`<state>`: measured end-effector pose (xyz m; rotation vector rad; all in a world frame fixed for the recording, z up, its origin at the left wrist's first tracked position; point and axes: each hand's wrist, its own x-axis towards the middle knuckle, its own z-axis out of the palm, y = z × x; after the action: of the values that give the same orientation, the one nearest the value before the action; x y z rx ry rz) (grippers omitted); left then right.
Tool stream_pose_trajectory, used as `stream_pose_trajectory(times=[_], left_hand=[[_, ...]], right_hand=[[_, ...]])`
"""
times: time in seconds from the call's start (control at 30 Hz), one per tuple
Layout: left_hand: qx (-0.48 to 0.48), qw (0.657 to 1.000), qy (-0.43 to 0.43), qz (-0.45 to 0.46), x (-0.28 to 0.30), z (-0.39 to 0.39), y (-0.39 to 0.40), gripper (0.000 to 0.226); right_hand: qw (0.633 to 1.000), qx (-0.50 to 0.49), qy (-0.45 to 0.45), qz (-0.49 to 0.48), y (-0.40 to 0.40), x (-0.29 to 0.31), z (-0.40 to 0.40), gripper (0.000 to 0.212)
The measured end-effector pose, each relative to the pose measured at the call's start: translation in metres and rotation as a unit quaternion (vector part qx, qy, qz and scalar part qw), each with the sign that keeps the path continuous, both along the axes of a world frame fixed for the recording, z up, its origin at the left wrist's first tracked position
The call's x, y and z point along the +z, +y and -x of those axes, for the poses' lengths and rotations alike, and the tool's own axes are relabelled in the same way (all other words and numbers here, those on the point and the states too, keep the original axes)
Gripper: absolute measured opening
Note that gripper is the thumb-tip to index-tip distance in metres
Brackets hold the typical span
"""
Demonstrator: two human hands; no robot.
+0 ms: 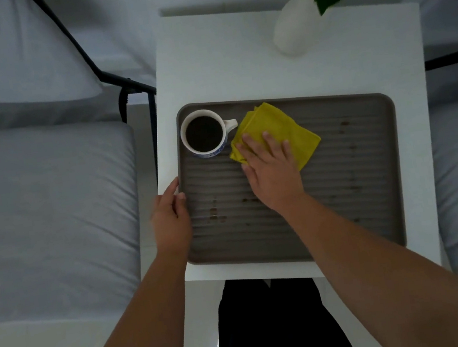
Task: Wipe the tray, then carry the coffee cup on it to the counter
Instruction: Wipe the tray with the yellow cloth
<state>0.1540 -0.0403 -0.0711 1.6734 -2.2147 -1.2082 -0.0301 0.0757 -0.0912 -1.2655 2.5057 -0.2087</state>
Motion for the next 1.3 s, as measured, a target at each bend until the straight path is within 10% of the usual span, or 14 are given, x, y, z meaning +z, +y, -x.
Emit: stream_pose_trajectory(times=[0.43,0.63,0.93,1.13,1.3], left_hand=[[0.041,0.999,-0.003,-0.024,0.001,0.003,-0.002,0.035],[0.003,1.000,-0.001,-0.012,0.003,0.002,-0.004,0.038],[-0.017,1.000,-0.016,-0.014,0.006,0.001,-0.006,0.039],[-0.020,0.999,-0.031,-0.018,0.007,0.003,-0.008,0.039],[-0.034,0.999,-0.038,-0.015,0.008,0.003,-0.012,0.039]], right_hand=[[0.939,-0.334,-0.038,-0.077,0.052,0.004,0.030,0.053],[0.997,-0.059,-0.045,-0.030,-0.013,0.007,0.005,0.050],[0.969,-0.246,-0.012,-0.012,0.024,-0.001,0.056,0.047],[0.996,-0.043,-0.069,0.024,-0.028,-0.001,0.026,0.047],[0.998,-0.057,-0.033,0.019,0.012,-0.005,0.049,0.049]])
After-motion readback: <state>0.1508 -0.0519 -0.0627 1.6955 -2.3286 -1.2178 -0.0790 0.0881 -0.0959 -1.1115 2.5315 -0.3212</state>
